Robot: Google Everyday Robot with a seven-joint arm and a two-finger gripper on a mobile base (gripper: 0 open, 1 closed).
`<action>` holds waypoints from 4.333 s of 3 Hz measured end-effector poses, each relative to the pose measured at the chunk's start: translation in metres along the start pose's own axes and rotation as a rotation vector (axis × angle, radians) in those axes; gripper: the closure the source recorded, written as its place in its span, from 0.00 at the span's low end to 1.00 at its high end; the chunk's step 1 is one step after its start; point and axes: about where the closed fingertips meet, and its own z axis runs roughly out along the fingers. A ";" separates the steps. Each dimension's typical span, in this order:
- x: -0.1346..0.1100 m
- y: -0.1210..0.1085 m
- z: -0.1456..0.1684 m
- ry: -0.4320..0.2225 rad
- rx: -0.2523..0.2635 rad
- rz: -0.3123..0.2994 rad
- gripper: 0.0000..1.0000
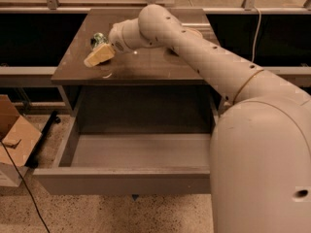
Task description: Place green can into top drawer
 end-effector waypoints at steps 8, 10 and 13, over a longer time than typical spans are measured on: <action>-0.005 0.016 0.016 -0.121 -0.022 0.065 1.00; 0.000 0.026 0.005 -0.099 -0.079 0.050 1.00; -0.022 0.041 -0.070 -0.118 -0.202 -0.018 1.00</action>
Offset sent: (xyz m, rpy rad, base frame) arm 0.0192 0.0376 -0.0197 0.0998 0.0246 0.0284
